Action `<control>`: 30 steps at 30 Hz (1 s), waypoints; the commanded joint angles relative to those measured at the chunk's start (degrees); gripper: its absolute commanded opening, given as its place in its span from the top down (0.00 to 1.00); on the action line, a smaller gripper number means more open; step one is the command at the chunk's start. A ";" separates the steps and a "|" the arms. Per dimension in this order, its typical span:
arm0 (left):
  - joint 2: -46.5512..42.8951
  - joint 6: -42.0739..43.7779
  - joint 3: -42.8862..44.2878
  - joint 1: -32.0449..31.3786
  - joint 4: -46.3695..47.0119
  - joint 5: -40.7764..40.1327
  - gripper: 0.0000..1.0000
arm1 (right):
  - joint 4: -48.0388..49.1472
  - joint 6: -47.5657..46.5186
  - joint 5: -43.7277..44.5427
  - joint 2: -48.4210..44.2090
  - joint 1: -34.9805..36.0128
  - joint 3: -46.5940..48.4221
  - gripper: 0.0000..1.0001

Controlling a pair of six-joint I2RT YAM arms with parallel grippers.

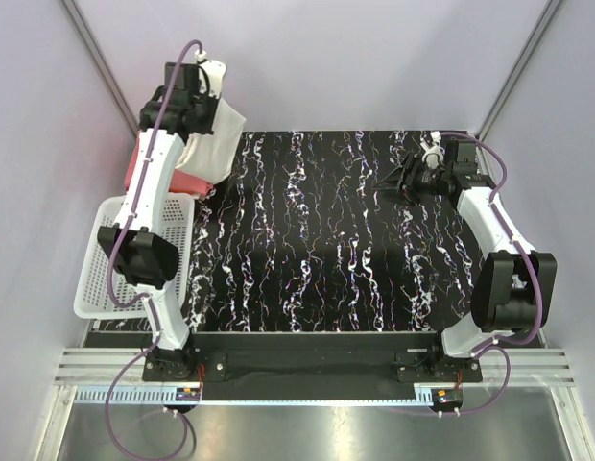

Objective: Fold and stack the t-shirts
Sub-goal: Neatly place the folded tshirt to the corner

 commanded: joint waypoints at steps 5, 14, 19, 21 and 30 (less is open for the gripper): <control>-3.03 5.89 4.26 5.56 1.17 -2.32 1.00 | 1.33 -0.90 -1.82 -1.03 -0.28 3.11 0.47; -0.75 7.82 6.02 9.16 1.26 -0.99 1.00 | 1.42 -0.72 -2.25 -0.77 -0.28 3.55 0.47; 3.90 5.72 8.13 13.99 2.49 0.94 1.00 | 1.51 -0.72 -2.08 -0.42 -0.28 3.46 0.47; 5.75 5.45 8.22 15.05 2.75 0.50 1.00 | 1.60 -0.72 -2.08 0.02 -0.19 3.81 0.46; 12.96 1.32 8.39 21.56 9.60 1.06 0.90 | 1.51 -0.64 -1.90 1.43 -0.37 4.87 0.46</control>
